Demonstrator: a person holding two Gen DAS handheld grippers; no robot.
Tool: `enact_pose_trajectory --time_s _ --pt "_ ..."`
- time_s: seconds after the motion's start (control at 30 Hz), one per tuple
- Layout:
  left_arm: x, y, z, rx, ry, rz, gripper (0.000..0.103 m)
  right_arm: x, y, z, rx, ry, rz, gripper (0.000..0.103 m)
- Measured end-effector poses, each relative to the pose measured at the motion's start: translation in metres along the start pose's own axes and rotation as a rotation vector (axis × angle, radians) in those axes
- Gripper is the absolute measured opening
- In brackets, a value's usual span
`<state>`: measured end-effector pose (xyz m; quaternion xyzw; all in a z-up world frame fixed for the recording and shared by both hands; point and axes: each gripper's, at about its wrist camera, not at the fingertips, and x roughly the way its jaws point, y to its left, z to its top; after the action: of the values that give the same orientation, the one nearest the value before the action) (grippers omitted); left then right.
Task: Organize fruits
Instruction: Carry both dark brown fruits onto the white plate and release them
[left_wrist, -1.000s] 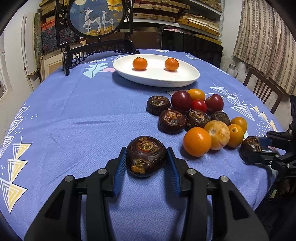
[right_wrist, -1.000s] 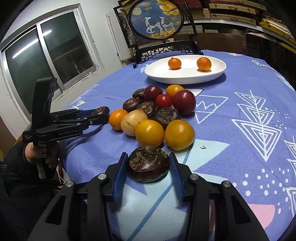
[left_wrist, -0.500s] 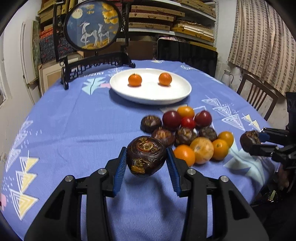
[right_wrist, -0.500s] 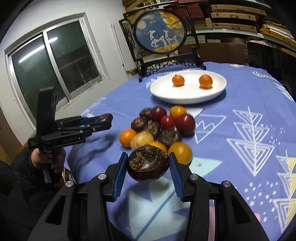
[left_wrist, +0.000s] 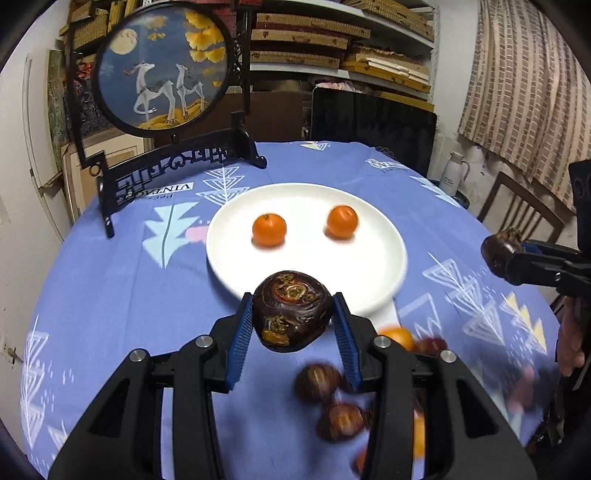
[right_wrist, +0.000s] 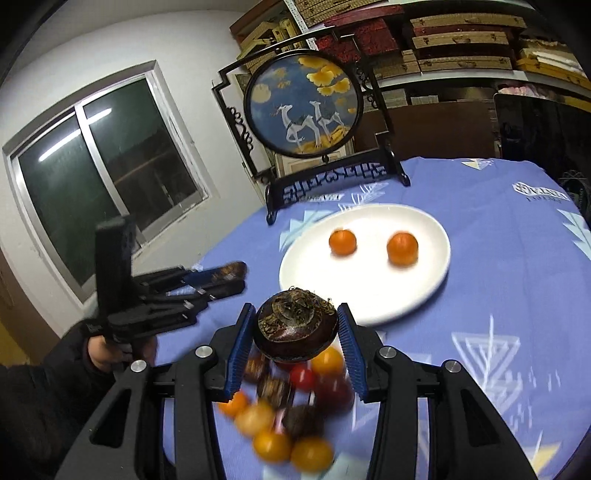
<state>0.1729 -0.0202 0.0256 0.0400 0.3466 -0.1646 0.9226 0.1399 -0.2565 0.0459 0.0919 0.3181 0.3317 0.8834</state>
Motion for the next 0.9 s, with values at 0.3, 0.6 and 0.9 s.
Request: enact_pose_trajectory --time_s 0.3,0.6,0.9 --pt "0.091 0.020 0.034 0.011 0.098 0.045 0.041 0.100 -0.055 0.037 0.092 0.116 -0.015 0.045" --pt "0.142 0.030 0.034 -0.005 0.175 0.029 0.041 0.173 -0.080 0.035 0.073 0.226 -0.078 0.046" --pt "0.151 0.023 0.032 0.034 0.177 0.045 0.044 0.190 -0.071 0.036 -0.014 0.247 -0.132 0.046"
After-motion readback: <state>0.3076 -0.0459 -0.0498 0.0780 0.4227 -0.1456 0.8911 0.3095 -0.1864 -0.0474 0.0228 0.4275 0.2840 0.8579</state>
